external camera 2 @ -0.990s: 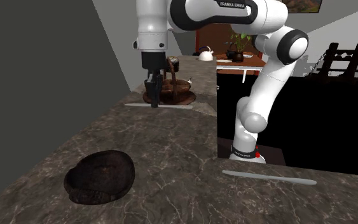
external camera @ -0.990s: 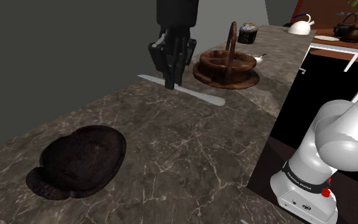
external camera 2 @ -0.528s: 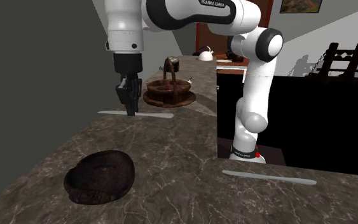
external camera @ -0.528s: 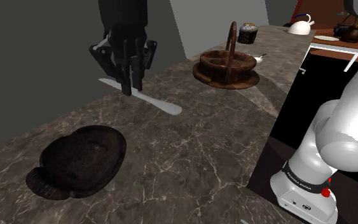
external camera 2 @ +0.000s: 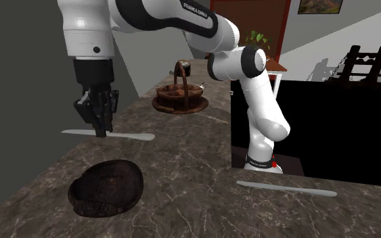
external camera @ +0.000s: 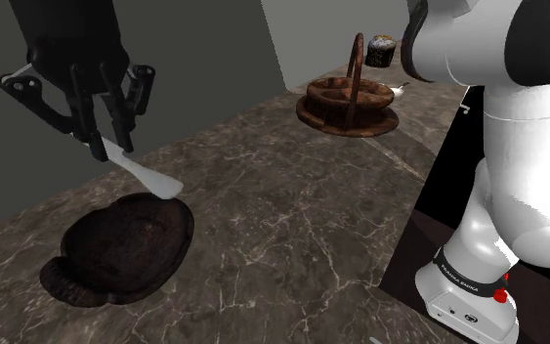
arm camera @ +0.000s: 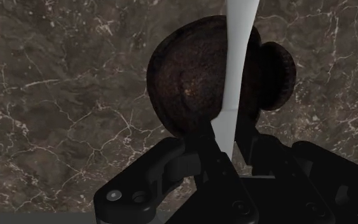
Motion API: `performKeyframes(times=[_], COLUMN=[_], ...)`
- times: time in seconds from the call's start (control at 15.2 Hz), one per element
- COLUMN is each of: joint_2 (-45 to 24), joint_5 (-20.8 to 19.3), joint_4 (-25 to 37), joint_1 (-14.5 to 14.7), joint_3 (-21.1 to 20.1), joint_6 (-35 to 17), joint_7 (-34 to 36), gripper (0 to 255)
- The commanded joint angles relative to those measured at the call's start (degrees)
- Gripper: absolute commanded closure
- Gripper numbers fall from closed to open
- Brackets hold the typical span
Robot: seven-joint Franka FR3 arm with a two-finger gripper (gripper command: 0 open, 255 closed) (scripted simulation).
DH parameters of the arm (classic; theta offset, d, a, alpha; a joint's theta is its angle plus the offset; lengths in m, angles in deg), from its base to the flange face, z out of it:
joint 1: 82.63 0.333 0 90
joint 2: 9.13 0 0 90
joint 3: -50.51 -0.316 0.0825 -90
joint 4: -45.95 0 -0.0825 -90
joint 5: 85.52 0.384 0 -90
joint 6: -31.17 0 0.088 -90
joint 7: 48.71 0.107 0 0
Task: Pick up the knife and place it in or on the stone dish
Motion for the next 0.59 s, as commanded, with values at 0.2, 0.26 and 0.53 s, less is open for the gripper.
performKeyframes(times=[0.2,0.26,0.53], joint_2=[-7.7,-6.8,-4.1], joint_5=[-4.0,-3.5,-2.1], joint_4=[9.6,7.2,-0.7], joint_1=[5.6,4.7,2.0], joint_3=[1.3,1.1,0.6], joint_6=[2.2,0.7,-4.3], joint_7=[1.3,1.3,1.3], gripper=[255,255,255])
